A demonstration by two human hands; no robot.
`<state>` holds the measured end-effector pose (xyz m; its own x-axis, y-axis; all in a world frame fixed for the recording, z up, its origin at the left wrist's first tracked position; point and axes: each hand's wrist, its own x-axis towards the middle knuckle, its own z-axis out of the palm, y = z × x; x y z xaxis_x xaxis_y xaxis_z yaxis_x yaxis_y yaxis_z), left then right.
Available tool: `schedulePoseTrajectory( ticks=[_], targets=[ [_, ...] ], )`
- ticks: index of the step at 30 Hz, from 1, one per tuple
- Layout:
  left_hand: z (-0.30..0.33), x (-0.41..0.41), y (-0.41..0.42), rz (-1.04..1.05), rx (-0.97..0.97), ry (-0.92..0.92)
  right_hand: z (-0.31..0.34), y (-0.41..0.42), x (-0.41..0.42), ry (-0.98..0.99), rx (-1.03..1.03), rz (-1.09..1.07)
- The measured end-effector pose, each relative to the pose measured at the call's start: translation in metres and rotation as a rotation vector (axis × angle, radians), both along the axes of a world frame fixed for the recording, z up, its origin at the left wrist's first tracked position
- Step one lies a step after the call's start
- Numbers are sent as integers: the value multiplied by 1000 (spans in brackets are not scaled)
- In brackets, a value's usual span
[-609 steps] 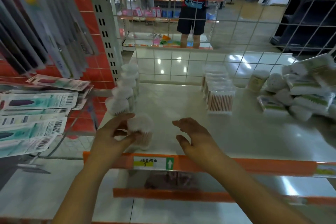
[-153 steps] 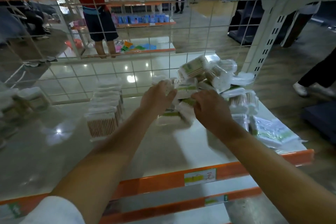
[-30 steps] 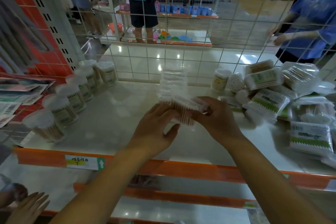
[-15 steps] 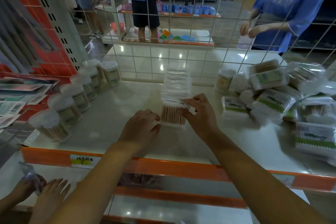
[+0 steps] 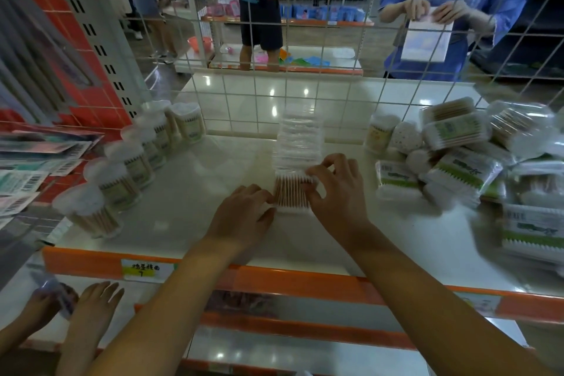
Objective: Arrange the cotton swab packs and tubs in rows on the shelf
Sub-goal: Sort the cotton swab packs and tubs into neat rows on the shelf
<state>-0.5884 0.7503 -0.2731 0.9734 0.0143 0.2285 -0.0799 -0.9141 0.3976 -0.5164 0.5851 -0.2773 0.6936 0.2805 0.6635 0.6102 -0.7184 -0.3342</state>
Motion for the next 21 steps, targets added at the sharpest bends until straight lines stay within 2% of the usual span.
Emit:
schedulePoseTrajectory(
  ticks=[8, 14, 21],
  targets=[
    [43, 11, -9, -58, 78, -274, 16, -13, -6, -6, -13, 32],
    [55, 23, -46, -143, 142, -316, 22, -45, -4, -13, -32, -12],
    [37, 32, -102, -293, 67, -357, 24, -97, -7, 33, -42, -88]
  ],
)
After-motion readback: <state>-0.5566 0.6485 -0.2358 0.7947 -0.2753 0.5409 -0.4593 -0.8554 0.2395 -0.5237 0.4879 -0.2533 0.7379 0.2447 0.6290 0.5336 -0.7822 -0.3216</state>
